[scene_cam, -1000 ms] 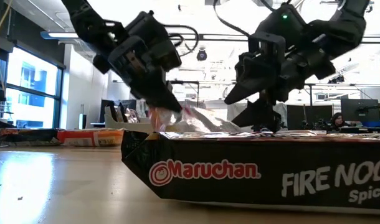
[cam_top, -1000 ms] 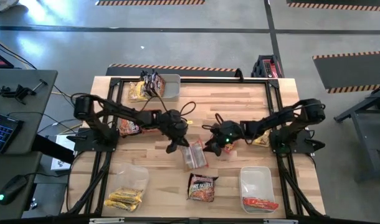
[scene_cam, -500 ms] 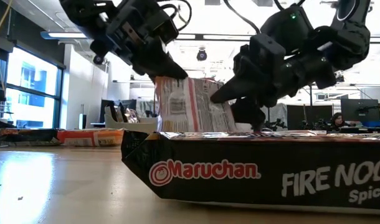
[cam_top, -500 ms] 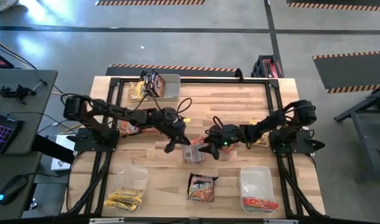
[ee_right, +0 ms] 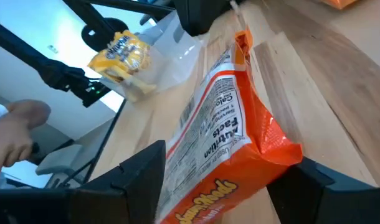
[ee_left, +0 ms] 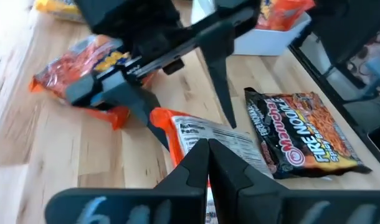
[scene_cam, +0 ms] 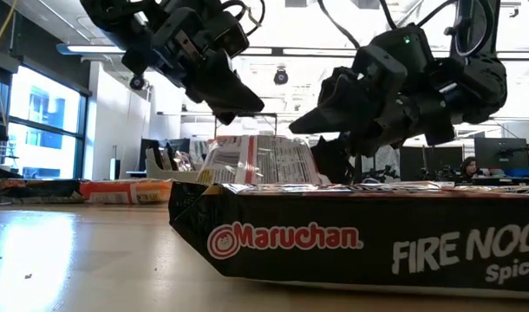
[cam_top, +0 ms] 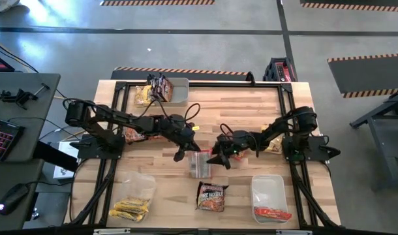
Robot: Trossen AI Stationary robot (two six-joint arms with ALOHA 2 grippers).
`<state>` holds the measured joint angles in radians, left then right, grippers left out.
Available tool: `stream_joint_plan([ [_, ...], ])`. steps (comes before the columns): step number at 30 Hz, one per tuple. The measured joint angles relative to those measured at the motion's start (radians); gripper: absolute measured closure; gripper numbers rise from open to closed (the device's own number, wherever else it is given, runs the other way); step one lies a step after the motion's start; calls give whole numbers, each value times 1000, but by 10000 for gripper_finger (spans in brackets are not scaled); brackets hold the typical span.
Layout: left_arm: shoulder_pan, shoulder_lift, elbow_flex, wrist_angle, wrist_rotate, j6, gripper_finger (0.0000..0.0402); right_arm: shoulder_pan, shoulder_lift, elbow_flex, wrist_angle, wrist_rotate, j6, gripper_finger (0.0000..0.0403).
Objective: Sort Maruchan noodles
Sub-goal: Put the bottom orange noodle pack into the white bin
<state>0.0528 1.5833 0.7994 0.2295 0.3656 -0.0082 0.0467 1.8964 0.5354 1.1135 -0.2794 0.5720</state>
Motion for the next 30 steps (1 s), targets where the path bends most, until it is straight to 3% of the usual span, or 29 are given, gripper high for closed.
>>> stream_joint_plan([
  [5,7,0,0,-42,-88,-59,389,0,4,0,18,2,-26,165],
  [13,46,0,0,-86,-93,-85,313,0,4,2,29,-9,-34,165],
  [24,79,0,0,-84,-31,-121,219,16,4,64,1,-54,-103,165],
  [30,79,0,0,-70,115,-176,199,18,4,87,-35,-69,-118,165],
])
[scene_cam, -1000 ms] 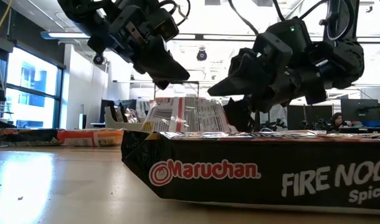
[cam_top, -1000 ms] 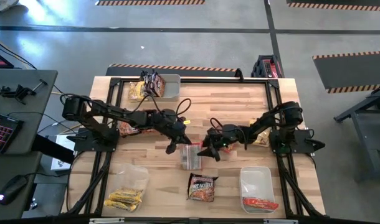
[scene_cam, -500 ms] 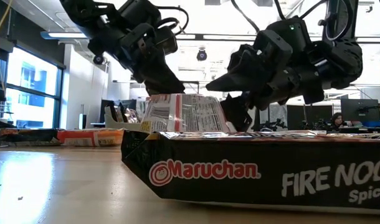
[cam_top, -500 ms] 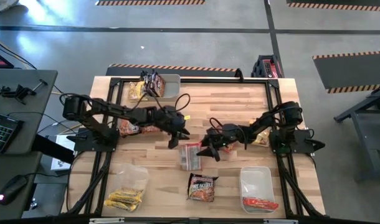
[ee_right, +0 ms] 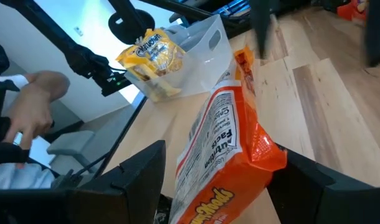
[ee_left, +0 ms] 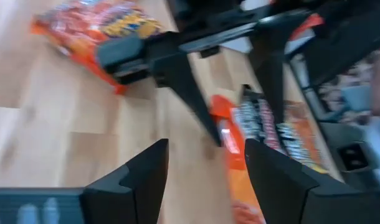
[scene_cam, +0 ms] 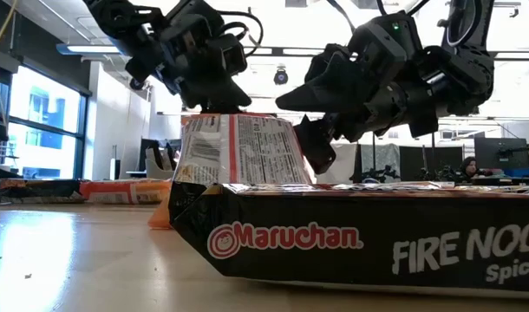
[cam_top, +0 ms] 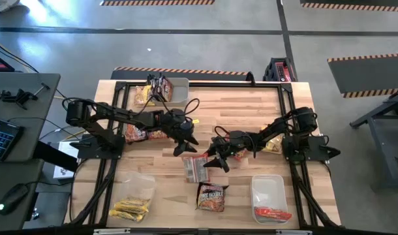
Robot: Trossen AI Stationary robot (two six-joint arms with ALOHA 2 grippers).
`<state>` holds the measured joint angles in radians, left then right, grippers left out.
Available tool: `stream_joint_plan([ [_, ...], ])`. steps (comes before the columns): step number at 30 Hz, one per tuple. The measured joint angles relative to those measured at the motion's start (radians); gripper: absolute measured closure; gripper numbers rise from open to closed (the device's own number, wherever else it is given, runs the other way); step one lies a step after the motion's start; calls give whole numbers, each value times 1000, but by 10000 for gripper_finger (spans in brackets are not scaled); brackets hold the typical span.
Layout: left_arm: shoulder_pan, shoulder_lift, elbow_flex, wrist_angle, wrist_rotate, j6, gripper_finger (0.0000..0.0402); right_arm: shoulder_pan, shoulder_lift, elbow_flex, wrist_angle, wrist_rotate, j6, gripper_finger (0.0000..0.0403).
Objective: Sort Maruchan noodles
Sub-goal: Put the bottom orange noodle pack into the white bin
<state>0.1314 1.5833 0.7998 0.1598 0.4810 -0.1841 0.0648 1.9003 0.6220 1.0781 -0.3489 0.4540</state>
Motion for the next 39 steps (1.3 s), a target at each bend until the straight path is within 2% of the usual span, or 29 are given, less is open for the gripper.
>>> stream_joint_plan([
  [14,-1,9,2,-3,137,-234,196,0,0,0,-2,0,-18,165],
  [22,-6,125,59,-35,185,-267,196,0,0,0,-1,0,-36,165],
  [27,-28,189,141,-95,251,-205,196,0,0,0,-1,0,-37,165],
  [32,-50,216,211,-234,250,-67,197,0,0,0,-1,0,-41,165],
  [39,-74,224,233,-280,247,19,213,0,0,0,-1,0,-44,165],
])
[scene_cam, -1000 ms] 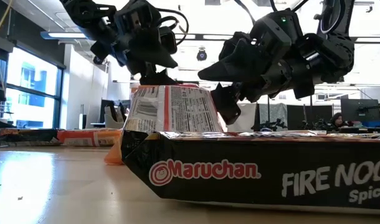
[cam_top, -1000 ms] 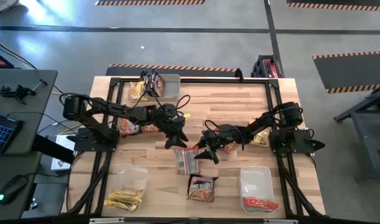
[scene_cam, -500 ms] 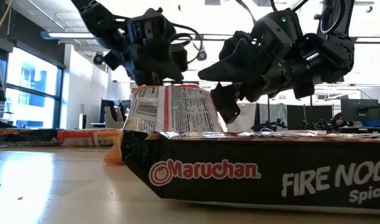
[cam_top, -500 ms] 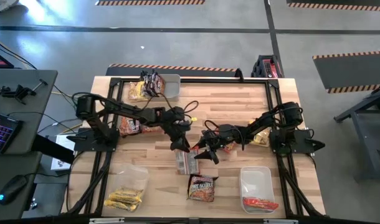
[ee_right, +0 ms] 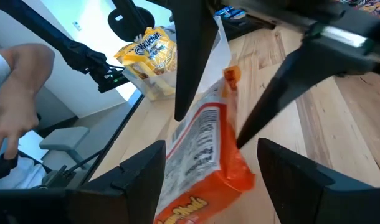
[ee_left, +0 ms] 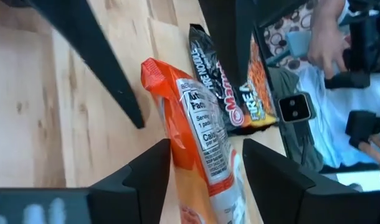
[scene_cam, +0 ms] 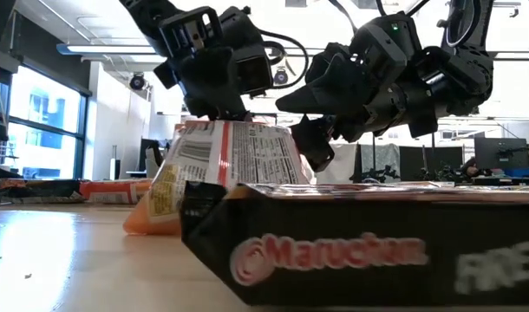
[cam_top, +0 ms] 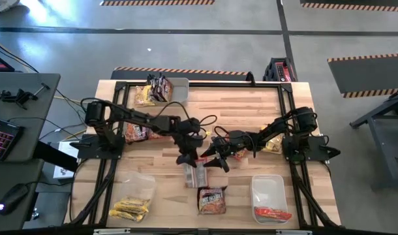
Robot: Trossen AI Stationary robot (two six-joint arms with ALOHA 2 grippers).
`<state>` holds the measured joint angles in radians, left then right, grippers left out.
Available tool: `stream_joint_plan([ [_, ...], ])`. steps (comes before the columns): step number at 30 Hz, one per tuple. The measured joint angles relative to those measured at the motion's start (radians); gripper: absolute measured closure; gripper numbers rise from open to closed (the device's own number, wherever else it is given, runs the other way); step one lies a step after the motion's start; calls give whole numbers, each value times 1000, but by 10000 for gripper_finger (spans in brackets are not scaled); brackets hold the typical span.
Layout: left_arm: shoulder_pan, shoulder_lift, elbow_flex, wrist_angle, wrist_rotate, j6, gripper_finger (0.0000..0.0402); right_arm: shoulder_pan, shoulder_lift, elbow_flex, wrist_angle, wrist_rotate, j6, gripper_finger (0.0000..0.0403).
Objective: Sort Maruchan noodles
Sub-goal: Put the bottom orange noodle pack into the white bin
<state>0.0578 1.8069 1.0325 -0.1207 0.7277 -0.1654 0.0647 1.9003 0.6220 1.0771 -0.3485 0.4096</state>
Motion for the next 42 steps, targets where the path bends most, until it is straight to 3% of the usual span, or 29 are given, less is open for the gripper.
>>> stream_joint_plan([
  [16,-19,0,0,-17,-2,58,393,-1,-2,0,-3,-22,32,165],
  [21,-19,0,0,-20,-2,58,398,6,-27,-23,-66,-91,191,165],
  [27,-12,0,0,-15,-2,66,401,97,-5,-33,-56,54,264,165],
  [35,15,-9,-1,15,-5,75,401,108,-2,-26,-42,189,300,165],
  [42,21,-39,-2,16,-26,85,401,108,9,-13,-48,221,293,165],
])
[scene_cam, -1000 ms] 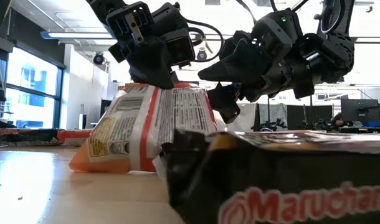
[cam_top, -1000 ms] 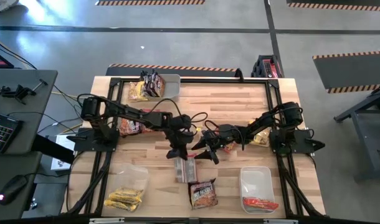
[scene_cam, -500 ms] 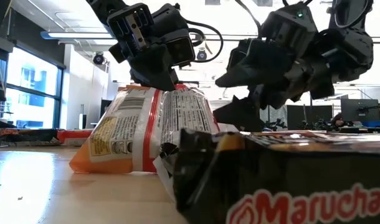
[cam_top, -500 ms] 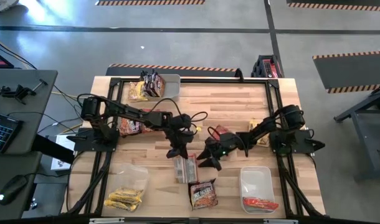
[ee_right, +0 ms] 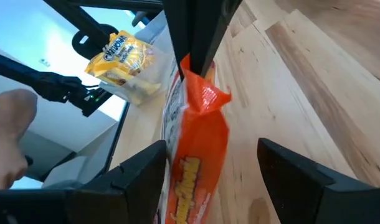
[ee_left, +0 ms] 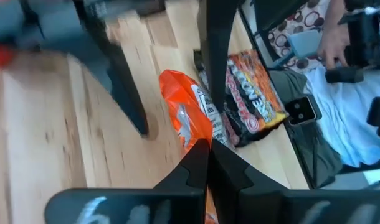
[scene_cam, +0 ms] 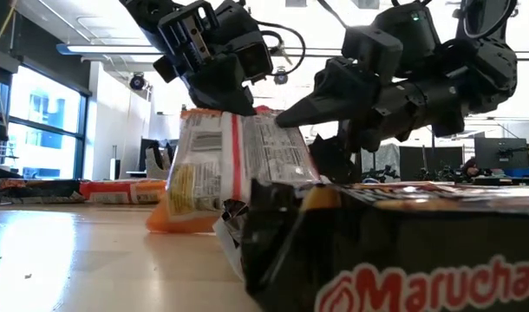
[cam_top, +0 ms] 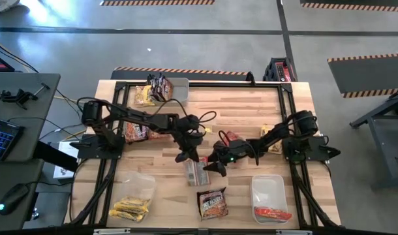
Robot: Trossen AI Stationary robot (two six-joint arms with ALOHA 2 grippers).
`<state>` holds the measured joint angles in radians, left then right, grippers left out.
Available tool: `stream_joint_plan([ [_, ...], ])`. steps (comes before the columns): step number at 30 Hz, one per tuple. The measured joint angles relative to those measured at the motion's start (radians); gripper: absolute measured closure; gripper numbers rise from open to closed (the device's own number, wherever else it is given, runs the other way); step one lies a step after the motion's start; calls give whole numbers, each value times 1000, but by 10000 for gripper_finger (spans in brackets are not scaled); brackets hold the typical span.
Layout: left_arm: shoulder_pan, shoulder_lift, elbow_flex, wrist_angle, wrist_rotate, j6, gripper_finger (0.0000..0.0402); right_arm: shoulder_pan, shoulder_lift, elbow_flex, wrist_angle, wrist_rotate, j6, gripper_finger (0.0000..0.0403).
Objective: Sort Maruchan noodles
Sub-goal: Put the bottom orange noodle pack into the white bin
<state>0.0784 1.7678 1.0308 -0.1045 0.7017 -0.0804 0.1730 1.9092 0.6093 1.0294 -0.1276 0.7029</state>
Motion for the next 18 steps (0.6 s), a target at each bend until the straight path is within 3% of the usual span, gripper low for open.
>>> stream_joint_plan([
  [11,7,-33,1,-1,-60,12,401,-10,70,53,67,-47,-54,168],
  [18,20,-40,1,4,-91,31,401,-10,71,53,63,-45,-54,228],
])
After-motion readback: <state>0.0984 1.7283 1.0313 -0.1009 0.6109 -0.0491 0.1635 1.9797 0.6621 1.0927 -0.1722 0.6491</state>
